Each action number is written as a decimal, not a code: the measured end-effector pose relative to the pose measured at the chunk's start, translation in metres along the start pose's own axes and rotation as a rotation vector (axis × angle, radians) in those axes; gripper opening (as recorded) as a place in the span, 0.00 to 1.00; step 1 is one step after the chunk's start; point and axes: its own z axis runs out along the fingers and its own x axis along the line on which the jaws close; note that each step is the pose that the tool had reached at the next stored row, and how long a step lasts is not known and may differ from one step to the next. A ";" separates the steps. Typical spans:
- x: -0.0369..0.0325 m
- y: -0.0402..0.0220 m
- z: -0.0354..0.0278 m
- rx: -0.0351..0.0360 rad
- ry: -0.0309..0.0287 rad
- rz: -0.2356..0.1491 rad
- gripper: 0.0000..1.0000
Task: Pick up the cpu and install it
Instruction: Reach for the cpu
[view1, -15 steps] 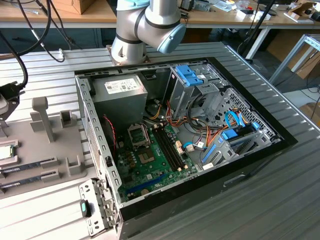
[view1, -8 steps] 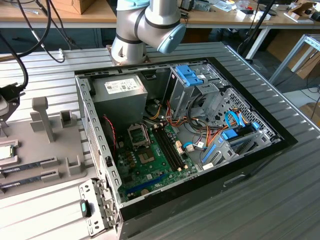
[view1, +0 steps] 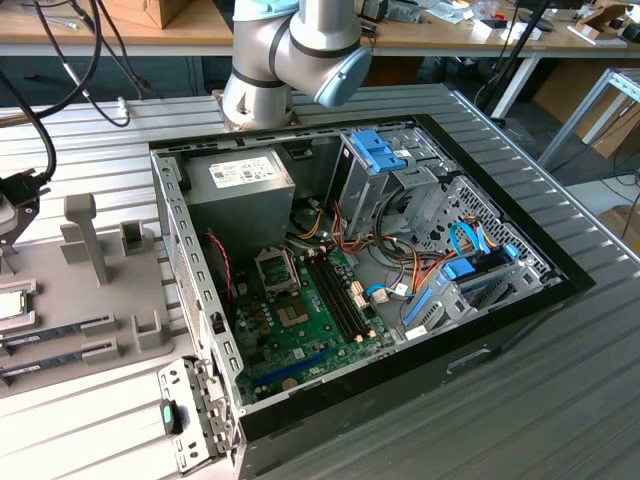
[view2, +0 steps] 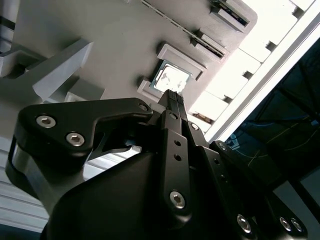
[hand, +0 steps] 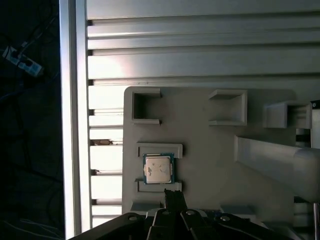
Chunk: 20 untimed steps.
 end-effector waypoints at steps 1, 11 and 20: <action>0.0000 0.0000 0.0006 0.0000 0.0000 0.000 0.11; -0.0001 0.0000 0.0049 0.0000 0.0000 0.000 0.11; -0.0002 0.0000 0.0088 0.0000 0.0000 0.000 0.11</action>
